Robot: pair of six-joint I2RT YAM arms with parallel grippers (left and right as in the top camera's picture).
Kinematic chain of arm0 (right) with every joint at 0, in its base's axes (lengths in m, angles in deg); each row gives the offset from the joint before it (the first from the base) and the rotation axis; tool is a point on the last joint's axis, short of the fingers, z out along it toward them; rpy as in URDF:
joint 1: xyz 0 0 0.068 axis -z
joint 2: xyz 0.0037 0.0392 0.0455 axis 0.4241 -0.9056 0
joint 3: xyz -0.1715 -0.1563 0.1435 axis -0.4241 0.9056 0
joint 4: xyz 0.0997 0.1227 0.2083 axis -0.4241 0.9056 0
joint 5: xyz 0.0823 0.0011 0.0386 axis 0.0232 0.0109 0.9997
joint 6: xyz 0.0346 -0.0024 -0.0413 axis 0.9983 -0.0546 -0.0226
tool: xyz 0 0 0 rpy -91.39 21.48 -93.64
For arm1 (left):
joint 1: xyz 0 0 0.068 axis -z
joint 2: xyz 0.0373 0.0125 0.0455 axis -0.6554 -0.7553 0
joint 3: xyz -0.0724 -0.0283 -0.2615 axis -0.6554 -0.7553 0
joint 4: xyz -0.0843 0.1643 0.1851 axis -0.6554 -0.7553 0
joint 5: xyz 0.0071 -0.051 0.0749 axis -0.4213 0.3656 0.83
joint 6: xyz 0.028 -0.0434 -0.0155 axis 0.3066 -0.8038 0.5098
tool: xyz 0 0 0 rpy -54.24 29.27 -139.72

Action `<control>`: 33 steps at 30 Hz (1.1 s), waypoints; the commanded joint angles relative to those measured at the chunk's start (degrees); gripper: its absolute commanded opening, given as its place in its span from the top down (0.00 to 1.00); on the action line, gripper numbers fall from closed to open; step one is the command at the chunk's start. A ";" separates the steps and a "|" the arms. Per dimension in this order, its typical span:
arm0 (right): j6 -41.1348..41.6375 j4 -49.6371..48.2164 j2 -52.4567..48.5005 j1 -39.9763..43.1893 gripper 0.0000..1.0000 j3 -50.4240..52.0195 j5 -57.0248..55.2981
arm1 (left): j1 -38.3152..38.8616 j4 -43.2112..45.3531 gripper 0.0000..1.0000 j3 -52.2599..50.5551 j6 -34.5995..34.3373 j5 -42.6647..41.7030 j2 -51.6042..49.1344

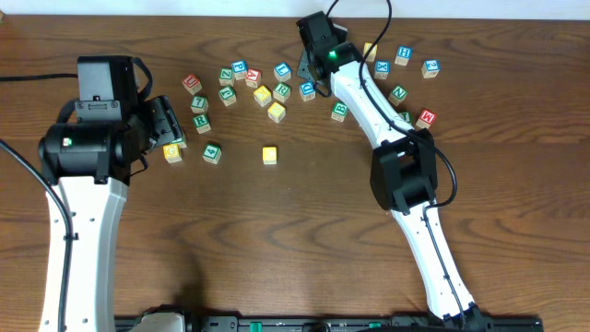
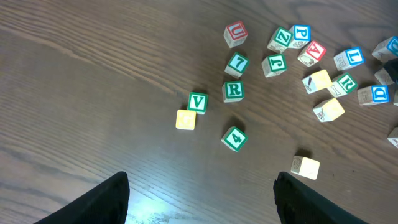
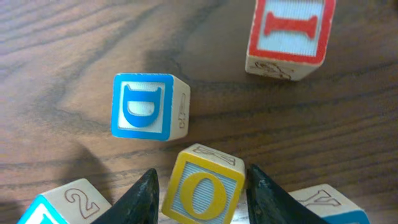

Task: Spell out CORL
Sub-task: 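Reach the right gripper to the far blocks and grasp the yellow O block, then carry the O block left and place it right of the C block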

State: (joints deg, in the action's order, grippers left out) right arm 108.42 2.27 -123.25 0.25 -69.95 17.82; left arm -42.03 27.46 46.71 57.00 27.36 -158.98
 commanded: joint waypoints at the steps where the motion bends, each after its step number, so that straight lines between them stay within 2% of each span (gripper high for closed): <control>1: 0.68 -0.98 -0.50 -0.22 0.61 1.46 -1.29 | -0.20 -0.13 0.27 -0.31 0.28 0.94 -0.48; 7: -0.26 -1.90 -0.50 -0.22 0.69 3.17 -1.29 | -0.20 -0.11 0.27 -0.31 0.26 0.94 -0.48; 16: -4.52 -2.78 -0.37 0.20 0.73 3.06 -0.50 | -0.20 -0.11 0.27 -0.31 0.26 0.92 -0.48; 20: -7.15 -2.80 0.42 0.81 0.78 3.02 2.23 | -0.20 -0.11 0.27 -0.31 0.26 0.92 -0.48; 27: -11.43 -1.70 4.92 1.29 0.78 3.02 2.43 | -0.20 -0.11 0.27 -0.31 0.26 0.92 -0.48; 33: -14.69 3.98 11.43 1.05 0.79 3.02 4.04 | -0.20 -0.11 0.27 -0.31 0.26 0.92 -0.48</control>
State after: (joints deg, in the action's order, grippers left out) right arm 97.18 5.26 -119.03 1.39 -66.60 20.66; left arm -42.03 27.46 46.71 57.00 27.36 -158.98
